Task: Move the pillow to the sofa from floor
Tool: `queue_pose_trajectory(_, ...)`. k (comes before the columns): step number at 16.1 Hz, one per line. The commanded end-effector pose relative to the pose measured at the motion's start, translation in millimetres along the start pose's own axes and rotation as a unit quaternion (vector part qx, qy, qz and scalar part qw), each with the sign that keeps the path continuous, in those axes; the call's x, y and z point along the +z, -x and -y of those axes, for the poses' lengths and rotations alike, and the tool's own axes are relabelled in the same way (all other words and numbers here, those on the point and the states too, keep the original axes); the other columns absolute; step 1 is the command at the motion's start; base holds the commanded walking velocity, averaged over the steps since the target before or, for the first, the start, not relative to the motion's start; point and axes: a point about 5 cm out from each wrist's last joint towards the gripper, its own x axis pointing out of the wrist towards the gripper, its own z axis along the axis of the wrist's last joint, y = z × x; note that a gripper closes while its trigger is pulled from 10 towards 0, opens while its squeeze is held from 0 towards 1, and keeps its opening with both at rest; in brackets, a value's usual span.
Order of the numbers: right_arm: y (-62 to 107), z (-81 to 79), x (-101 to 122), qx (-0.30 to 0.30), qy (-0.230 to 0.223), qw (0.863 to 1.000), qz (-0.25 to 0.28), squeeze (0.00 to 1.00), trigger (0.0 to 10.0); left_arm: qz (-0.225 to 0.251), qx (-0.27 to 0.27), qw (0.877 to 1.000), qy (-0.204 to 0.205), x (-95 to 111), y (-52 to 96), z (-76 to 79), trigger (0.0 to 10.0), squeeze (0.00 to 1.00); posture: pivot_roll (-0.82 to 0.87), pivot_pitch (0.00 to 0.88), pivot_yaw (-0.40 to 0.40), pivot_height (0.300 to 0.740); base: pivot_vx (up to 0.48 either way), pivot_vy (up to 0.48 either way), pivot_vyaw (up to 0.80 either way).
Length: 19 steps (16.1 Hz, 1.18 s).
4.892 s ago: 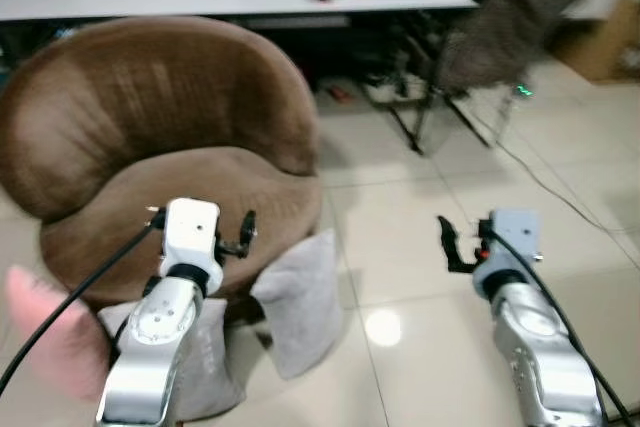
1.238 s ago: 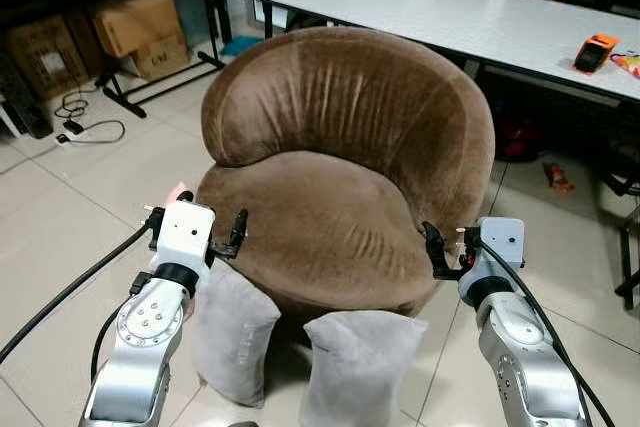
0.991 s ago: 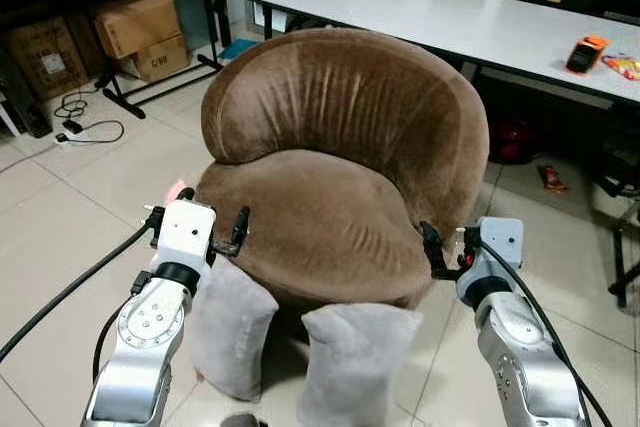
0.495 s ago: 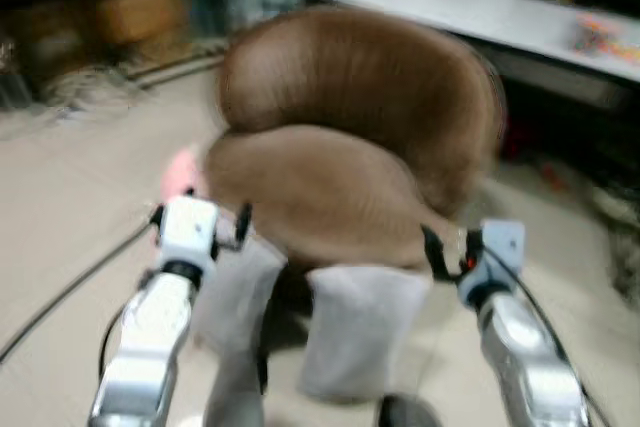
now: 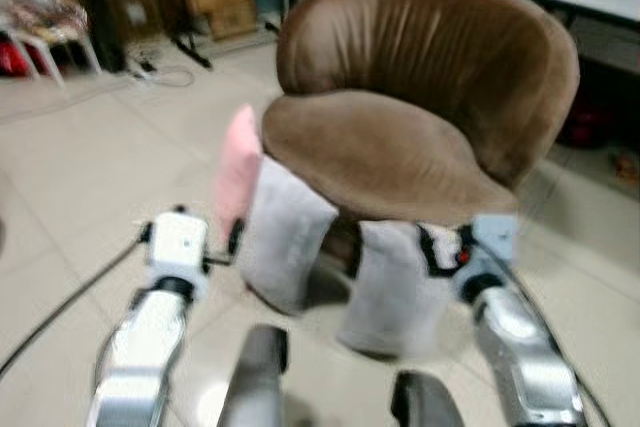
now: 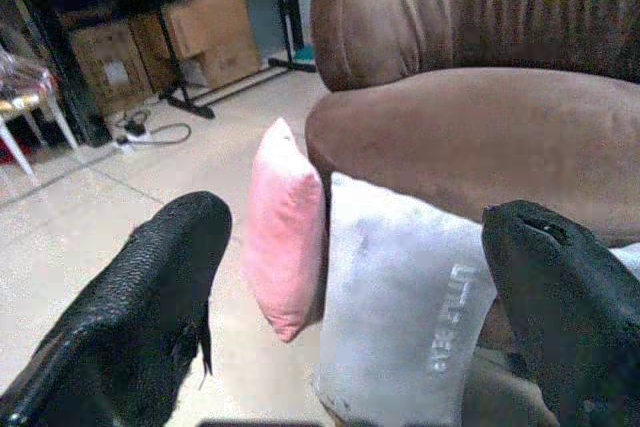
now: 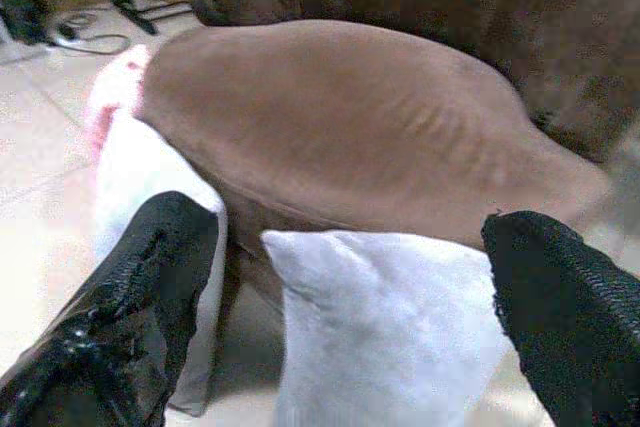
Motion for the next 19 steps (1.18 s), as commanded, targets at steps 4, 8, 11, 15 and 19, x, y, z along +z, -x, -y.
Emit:
queue_pose_trajectory(4,-0.4,9.3,5.4,-0.018,-0.003,1.000,0.005,0.00,10.0,0.023,-0.010,1.000,-0.002,9.9,-5.5,3.3,10.0,0.04,0.07,0.000,-0.049,0.615,0.323,0.000,0.00)
queue_pose_trajectory(8,-0.5,11.5,2.8,-0.032,-0.004,0.999,-0.002,0.00,10.0,0.023,-0.014,1.000,-0.009,10.1,-7.4,2.4,10.0,0.03,0.07,0.000,-0.041,0.615,0.322,0.000,0.00)
queue_pose_trajectory(11,-0.7,11.4,3.6,-0.034,-0.001,0.999,-0.001,0.00,10.0,0.023,-0.025,0.999,-0.015,10.4,-8.6,3.9,10.0,0.04,0.06,0.000,-0.032,0.615,0.320,0.000,0.00)
queue_pose_trajectory(15,-0.1,10.3,2.3,-0.035,-0.003,0.999,-0.002,0.00,10.0,0.024,-0.028,0.999,-0.018,10.2,-8.2,3.1,10.0,0.02,0.07,0.000,-0.031,0.615,0.322,0.000,0.00)
queue_pose_trajectory(19,-0.6,9.3,1.5,-0.027,-0.002,1.000,-0.003,0.00,10.0,0.025,-0.030,0.999,-0.020,10.1,-7.2,3.8,10.0,0.02,0.07,0.000,-0.033,0.615,0.314,0.000,0.00)
